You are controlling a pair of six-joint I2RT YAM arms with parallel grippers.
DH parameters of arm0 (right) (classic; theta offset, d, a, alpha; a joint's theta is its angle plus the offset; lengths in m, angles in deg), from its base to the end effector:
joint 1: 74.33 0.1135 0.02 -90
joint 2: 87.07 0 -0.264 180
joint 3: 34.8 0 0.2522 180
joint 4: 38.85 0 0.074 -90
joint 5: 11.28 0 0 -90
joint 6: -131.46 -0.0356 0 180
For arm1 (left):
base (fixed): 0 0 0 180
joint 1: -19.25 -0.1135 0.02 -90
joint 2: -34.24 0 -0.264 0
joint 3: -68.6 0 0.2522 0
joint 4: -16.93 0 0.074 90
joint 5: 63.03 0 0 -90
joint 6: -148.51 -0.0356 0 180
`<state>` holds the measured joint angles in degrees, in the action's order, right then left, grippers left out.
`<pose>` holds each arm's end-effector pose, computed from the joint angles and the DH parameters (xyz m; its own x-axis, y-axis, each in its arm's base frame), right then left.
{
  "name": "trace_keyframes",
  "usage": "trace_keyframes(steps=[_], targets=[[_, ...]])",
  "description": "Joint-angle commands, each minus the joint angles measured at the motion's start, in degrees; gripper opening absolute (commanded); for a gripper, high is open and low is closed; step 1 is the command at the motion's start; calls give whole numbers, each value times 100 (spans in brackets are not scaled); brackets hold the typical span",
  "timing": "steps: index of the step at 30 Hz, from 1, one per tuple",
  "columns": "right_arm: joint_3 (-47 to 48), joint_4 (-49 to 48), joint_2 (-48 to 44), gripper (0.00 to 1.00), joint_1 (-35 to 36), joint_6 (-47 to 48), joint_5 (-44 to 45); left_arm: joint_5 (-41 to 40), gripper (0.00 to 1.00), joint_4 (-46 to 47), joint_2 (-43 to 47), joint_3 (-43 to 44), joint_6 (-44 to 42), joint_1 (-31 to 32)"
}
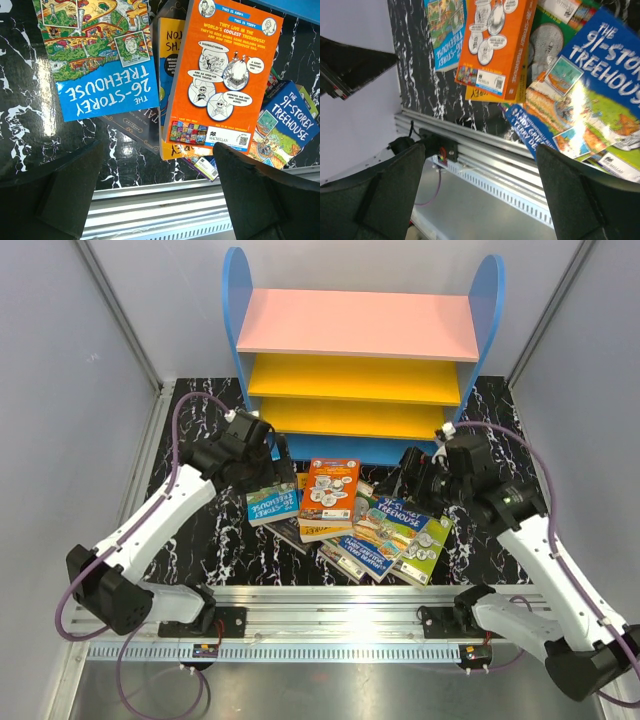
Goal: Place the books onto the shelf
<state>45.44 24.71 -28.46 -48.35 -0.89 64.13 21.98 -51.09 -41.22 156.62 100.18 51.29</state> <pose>0.1737 0.0946 0.3594 -0.8430 0.3144 -0.4364 -0.0331 0.7795 0.6256 0.2237 -0.1363 0.3337 -0.8452 -0.2524 -0.4712 -0.1007 0.9409 -0.3234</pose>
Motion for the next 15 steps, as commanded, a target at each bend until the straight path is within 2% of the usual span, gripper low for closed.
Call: trace_keyframes(steps=[1,4,9,15], targets=[[-977,-1225,97,100,13,-509,-956,-64,99,266,-12,-51,8,14],[-1408,-2113,509,99,13,-669,-1318,182,99,854,-214,-253,-254,22],[-1111,-2721,1503,91,4,-406,-1424,402,99,1163,-987,45,-625,31],[-1067,-3520,2654,86,-5,-660,-1547,630,99,1593,-1778,177,-976,22]])
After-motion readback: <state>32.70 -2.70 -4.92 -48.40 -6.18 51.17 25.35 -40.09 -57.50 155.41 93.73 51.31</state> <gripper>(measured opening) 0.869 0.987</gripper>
